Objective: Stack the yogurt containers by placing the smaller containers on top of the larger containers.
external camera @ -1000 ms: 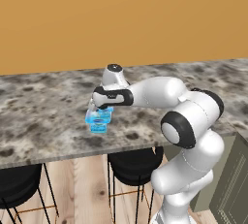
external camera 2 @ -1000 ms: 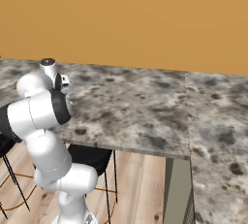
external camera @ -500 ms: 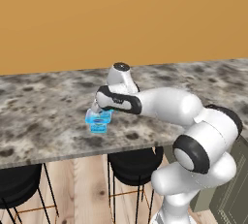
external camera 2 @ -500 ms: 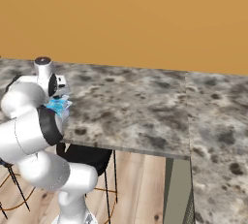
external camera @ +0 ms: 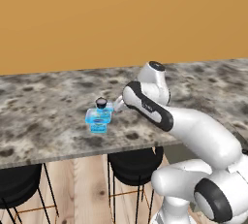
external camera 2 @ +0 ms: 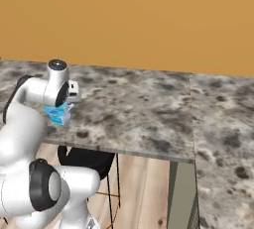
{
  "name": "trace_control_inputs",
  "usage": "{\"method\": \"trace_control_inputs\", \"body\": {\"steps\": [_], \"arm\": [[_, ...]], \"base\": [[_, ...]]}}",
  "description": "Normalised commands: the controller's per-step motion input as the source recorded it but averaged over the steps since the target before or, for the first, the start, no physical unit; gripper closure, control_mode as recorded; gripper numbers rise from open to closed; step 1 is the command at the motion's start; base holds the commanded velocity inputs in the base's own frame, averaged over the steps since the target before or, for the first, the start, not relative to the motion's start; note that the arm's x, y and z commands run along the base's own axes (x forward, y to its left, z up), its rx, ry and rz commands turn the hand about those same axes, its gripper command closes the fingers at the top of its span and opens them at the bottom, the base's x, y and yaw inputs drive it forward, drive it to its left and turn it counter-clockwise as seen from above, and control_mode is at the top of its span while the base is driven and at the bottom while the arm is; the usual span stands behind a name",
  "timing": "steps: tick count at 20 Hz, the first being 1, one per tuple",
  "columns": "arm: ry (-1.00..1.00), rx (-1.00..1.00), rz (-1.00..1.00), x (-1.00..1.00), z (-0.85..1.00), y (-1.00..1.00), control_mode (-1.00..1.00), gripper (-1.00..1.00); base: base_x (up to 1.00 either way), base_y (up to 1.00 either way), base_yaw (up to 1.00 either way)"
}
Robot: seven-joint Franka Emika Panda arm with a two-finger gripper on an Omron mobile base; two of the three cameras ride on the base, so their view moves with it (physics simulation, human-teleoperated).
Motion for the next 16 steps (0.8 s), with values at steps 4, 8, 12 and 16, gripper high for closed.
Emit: {"method": "trace_control_inputs", "body": {"steps": [4, 8, 12, 16], "arm": [[-0.04, 0.14, -0.22, -0.88, 0.33, -0.66, -1.0, -1.0], [-0.07, 0.12, -0.28, -0.92, 0.41, -0.53, -1.0, -1.0], [-0.08, 0.07, -0.33, -0.87, 0.47, -0.31, -1.0, -1.0], [-0.08, 0.03, -0.37, -0.81, 0.61, -0.13, -1.0, -1.0]], "base": [[0.0, 0.0, 0.0], [0.0, 0.0, 0.0], [0.0, 0.0, 0.0], [0.0, 0.0, 0.0]]}}
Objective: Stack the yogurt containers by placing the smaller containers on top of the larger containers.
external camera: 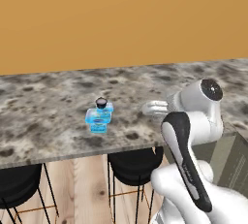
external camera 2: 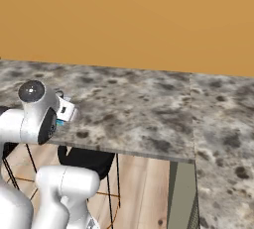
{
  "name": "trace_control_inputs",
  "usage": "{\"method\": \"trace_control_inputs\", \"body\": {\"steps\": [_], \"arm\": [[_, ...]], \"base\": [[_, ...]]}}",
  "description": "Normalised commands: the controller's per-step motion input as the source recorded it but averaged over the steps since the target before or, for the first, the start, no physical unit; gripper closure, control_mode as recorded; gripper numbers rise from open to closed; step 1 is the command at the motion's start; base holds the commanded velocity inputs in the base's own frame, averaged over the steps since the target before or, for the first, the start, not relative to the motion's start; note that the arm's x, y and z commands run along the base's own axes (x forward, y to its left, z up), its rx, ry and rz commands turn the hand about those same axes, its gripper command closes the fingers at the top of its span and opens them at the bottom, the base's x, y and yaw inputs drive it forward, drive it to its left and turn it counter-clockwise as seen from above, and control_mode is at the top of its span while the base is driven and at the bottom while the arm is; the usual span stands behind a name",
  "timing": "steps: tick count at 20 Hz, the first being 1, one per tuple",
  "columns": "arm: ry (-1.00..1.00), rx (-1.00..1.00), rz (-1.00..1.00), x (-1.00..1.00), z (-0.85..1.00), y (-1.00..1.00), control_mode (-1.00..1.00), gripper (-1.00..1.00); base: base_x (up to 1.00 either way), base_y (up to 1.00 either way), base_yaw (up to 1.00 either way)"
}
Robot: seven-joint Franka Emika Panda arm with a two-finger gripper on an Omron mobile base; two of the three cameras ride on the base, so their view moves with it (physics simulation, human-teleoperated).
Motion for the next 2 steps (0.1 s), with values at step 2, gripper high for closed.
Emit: {"method": "trace_control_inputs", "body": {"steps": [2], "arm": [[-0.1, 0.02, -0.35, -0.79, 0.66, -0.05, -1.0, -1.0]], "base": [[0.0, 0.0, 0.0]]}}
